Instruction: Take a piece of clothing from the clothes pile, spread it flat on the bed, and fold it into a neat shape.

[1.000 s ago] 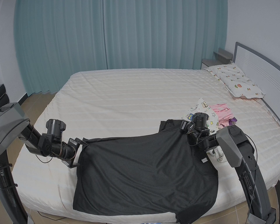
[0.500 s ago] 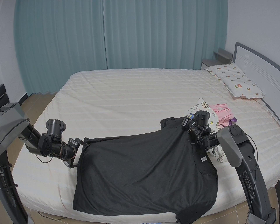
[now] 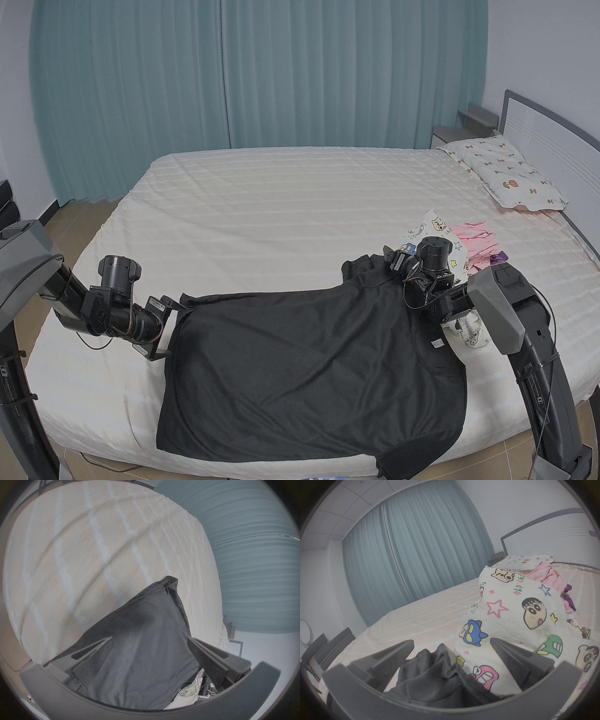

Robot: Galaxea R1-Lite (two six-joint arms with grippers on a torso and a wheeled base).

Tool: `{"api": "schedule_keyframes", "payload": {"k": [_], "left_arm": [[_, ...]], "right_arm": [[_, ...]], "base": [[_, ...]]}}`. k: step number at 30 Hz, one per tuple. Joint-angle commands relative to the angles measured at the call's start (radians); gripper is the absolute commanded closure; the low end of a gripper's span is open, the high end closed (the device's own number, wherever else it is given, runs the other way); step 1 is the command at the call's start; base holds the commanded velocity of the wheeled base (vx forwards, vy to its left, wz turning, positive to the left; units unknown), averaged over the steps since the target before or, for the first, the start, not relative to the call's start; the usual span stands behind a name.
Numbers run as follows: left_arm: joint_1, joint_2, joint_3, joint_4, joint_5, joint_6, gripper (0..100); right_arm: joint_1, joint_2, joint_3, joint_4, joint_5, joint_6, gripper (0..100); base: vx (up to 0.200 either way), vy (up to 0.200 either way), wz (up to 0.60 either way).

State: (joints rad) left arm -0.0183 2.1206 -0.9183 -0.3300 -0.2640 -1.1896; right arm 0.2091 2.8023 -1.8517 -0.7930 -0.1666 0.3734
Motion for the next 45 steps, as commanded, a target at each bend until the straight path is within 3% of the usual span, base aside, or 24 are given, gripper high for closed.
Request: {"api": "schedule_keyframes", "payload": {"k": [1, 4, 5, 12, 18, 24, 31, 39, 45], "left_arm": [[-0.002, -0.014, 0.012, 0.000, -0.004, 0.001, 0], [-0.005, -0.044, 0.026, 0.000, -0.004, -0.001, 0], [-0.020, -0.079, 0.049, -0.001, -0.006, 0.001, 0], [-0.086, -0.162, 0.107, 0.000, -0.003, 0.013, 0], [-0.084, -0.176, 0.239, -0.011, -0.011, 0.140, 0], [-0.083, -0.185, 0.348, -0.106, -0.049, 0.206, 0], [-0.086, -0.172, 0.421, -0.113, -0.037, 0.369, 0], [-0.086, -0.142, 0.434, -0.126, -0.026, 0.377, 0], [-0.100, -0.054, 0.430, -0.227, 0.092, 0.377, 0]], "right_arm": [[0.016, -0.257, 0.378, -0.132, 0.024, 0.002, 0], [0.029, -0.354, 0.551, -0.183, 0.039, 0.007, 0], [0.039, -0.443, 0.700, -0.230, 0.045, 0.044, 0], [0.061, -0.707, 1.148, -0.313, 0.052, 0.202, 0], [0.059, -0.830, 1.444, -0.387, 0.081, 0.280, 0], [0.056, -0.830, 1.569, -0.440, 0.098, 0.366, 0], [0.052, -0.819, 1.640, -0.446, 0.170, 0.427, 0], [0.052, -0.768, 1.688, -0.497, 0.171, 0.456, 0], [0.047, -0.661, 1.734, -0.672, 0.170, 0.472, 0]], "base": [[0.000, 0.000, 0.00], [0.000, 0.000, 0.00], [0.000, 0.000, 0.00], [-0.086, 0.000, 0.00], [-0.200, 0.000, 0.00], [-0.200, 0.000, 0.00], [-0.057, 0.000, 0.00], [0.000, 0.000, 0.00], [0.000, 0.000, 0.00]]}}
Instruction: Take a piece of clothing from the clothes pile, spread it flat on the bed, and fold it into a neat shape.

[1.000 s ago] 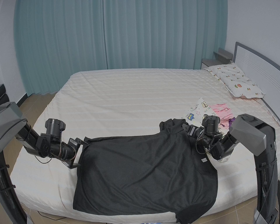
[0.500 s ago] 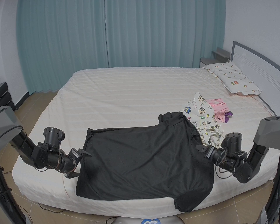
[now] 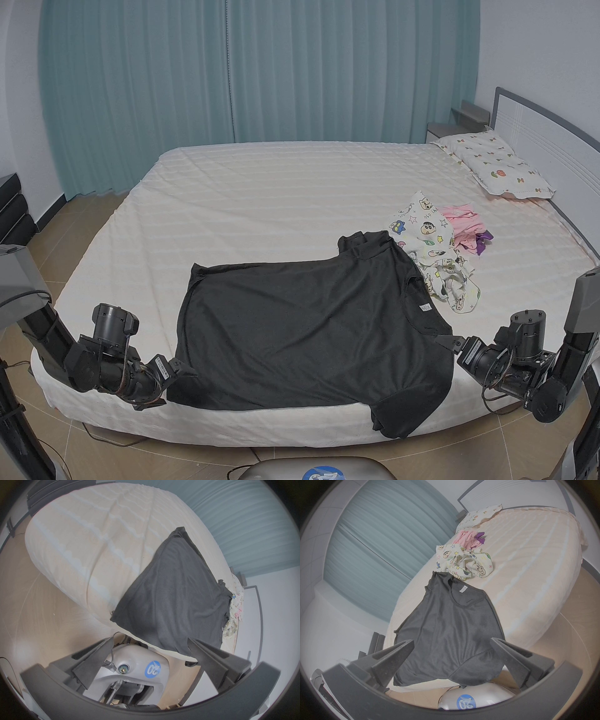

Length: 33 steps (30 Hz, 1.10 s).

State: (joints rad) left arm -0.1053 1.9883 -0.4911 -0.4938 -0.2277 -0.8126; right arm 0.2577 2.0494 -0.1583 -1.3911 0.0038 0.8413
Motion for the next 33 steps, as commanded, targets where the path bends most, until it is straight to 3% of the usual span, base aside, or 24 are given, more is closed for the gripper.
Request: {"api": "schedule_keyframes", "payload": {"k": [1, 3, 8, 12, 21, 25, 26, 33], "left_arm": [[-0.013, 0.078, 0.003, -0.063, 0.056, 0.000, 0], [-0.031, 0.107, 0.032, -0.137, 0.090, 0.012, 0], [-0.042, 0.159, 0.045, -0.172, 0.137, 0.095, 0], [-0.054, 0.179, 0.037, -0.177, 0.192, 0.096, 0], [-0.088, 0.228, 0.008, -0.226, 0.212, 0.098, 0], [-0.100, 0.250, 0.003, -0.235, 0.260, 0.096, 0], [-0.103, 0.251, 0.003, -0.235, 0.268, 0.096, 100], [-0.102, 0.239, 0.045, -0.232, 0.307, 0.084, 100]], "right_arm": [[-0.001, 0.092, 0.040, -0.074, -0.001, 0.004, 0], [0.000, 0.138, 0.069, -0.175, -0.002, 0.002, 0], [0.003, 0.140, 0.082, -0.178, -0.001, 0.018, 0], [0.000, 0.143, 0.085, -0.178, -0.002, 0.027, 0], [0.000, 0.144, 0.085, -0.178, -0.005, 0.027, 0], [0.000, 0.141, 0.085, -0.178, -0.005, 0.027, 0], [0.002, 0.141, 0.086, -0.178, -0.007, 0.027, 0], [0.000, 0.141, 0.083, -0.178, -0.008, 0.019, 0]], "base": [[0.000, 0.000, 0.00], [0.000, 0.000, 0.00], [0.000, 0.000, 0.00], [0.000, 0.000, 0.00], [0.000, 0.000, 0.00], [0.000, 0.000, 0.00], [0.000, 0.000, 0.00], [0.000, 0.000, 0.00]]}}
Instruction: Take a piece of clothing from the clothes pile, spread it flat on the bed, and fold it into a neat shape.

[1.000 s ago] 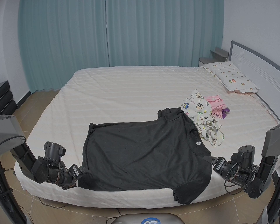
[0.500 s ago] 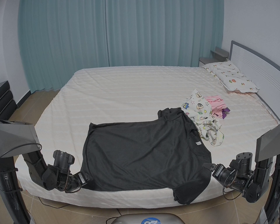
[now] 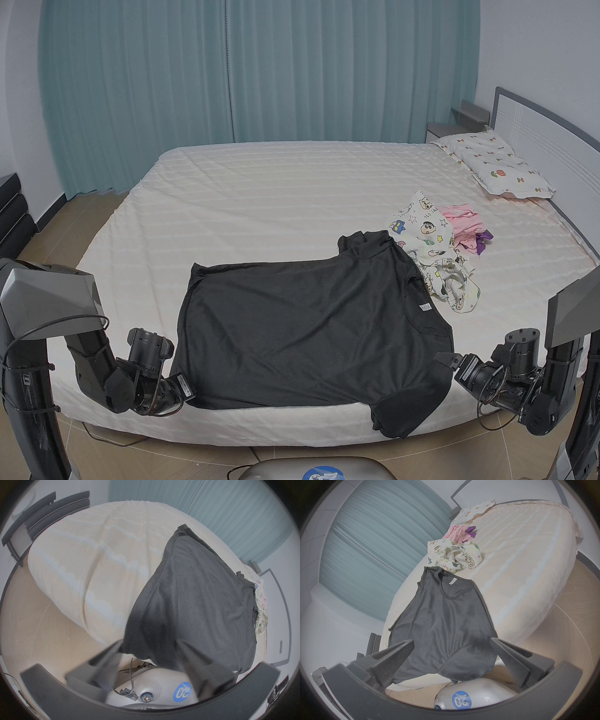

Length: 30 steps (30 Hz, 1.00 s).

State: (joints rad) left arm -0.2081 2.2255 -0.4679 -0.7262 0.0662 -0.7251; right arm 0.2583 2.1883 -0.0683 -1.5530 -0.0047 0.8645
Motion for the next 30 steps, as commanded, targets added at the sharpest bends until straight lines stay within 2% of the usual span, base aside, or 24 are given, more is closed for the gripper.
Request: {"api": "schedule_keyframes", "payload": {"k": [1, 8, 13, 20, 22, 24, 30], "left_arm": [[0.001, 0.000, 0.029, -0.001, 0.020, -0.005, 100], [0.007, -0.043, 0.046, -0.002, 0.020, -0.034, 100], [0.012, -0.063, 0.052, -0.013, -0.006, -0.079, 100], [0.049, -0.076, 0.046, -0.012, -0.025, -0.082, 100], [0.055, -0.076, 0.044, -0.012, -0.025, -0.082, 100], [0.067, -0.081, 0.040, -0.007, -0.035, -0.089, 100], [0.070, -0.089, 0.040, -0.006, -0.055, -0.091, 100]], "right_arm": [[0.001, 0.004, -0.008, -0.016, 0.003, -0.005, 0], [-0.004, 0.033, -0.030, -0.013, 0.011, -0.087, 0], [-0.050, 0.084, -0.053, -0.007, 0.104, -0.202, 0], [-0.125, 0.160, -0.136, 0.044, 0.129, -0.306, 0], [-0.137, 0.162, -0.150, 0.062, 0.138, -0.311, 0], [-0.163, 0.151, -0.183, 0.122, 0.184, -0.314, 0], [-0.174, 0.165, -0.237, 0.174, 0.199, -0.315, 0]], "base": [[0.000, 0.000, 0.00], [0.000, 0.000, 0.00], [0.000, 0.000, 0.00], [0.000, 0.000, 0.00], [0.000, 0.000, 0.00], [0.000, 0.000, 0.00], [0.000, 0.000, 0.00]]}}
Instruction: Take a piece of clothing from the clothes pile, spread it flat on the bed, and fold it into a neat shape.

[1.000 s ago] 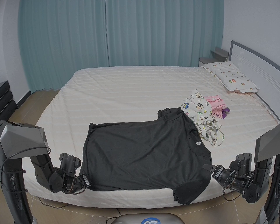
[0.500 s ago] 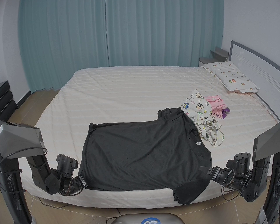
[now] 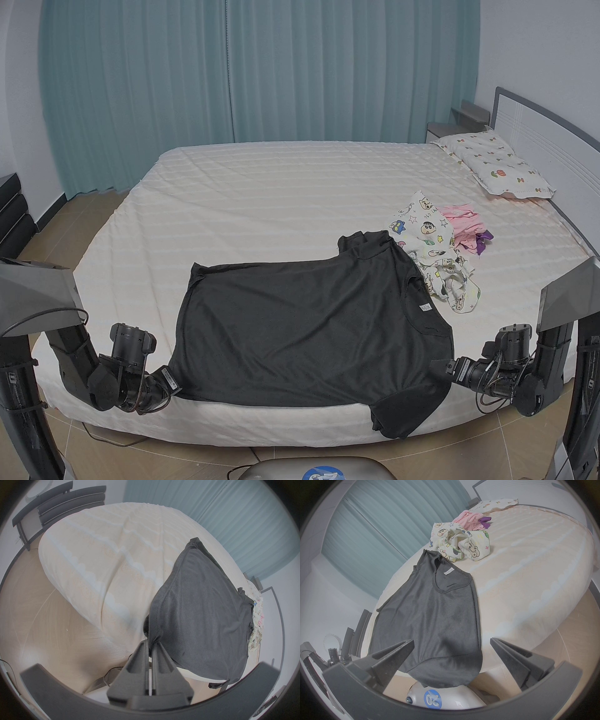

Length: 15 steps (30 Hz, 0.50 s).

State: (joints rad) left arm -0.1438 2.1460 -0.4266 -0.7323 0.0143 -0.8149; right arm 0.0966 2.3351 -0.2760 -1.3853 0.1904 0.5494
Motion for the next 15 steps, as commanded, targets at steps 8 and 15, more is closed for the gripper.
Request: {"api": "schedule_keyframes", "payload": {"k": [8, 15], "left_arm": [[0.012, -0.014, -0.004, -0.006, -0.005, -0.010, 100], [0.013, -0.054, -0.023, 0.002, -0.004, -0.018, 100]], "right_arm": [[-0.008, 0.067, -0.140, 0.080, 0.011, 0.000, 100], [-0.046, 0.043, -0.238, 0.088, 0.020, 0.000, 100]], "base": [[0.000, 0.000, 0.00], [0.000, 0.000, 0.00]]}}
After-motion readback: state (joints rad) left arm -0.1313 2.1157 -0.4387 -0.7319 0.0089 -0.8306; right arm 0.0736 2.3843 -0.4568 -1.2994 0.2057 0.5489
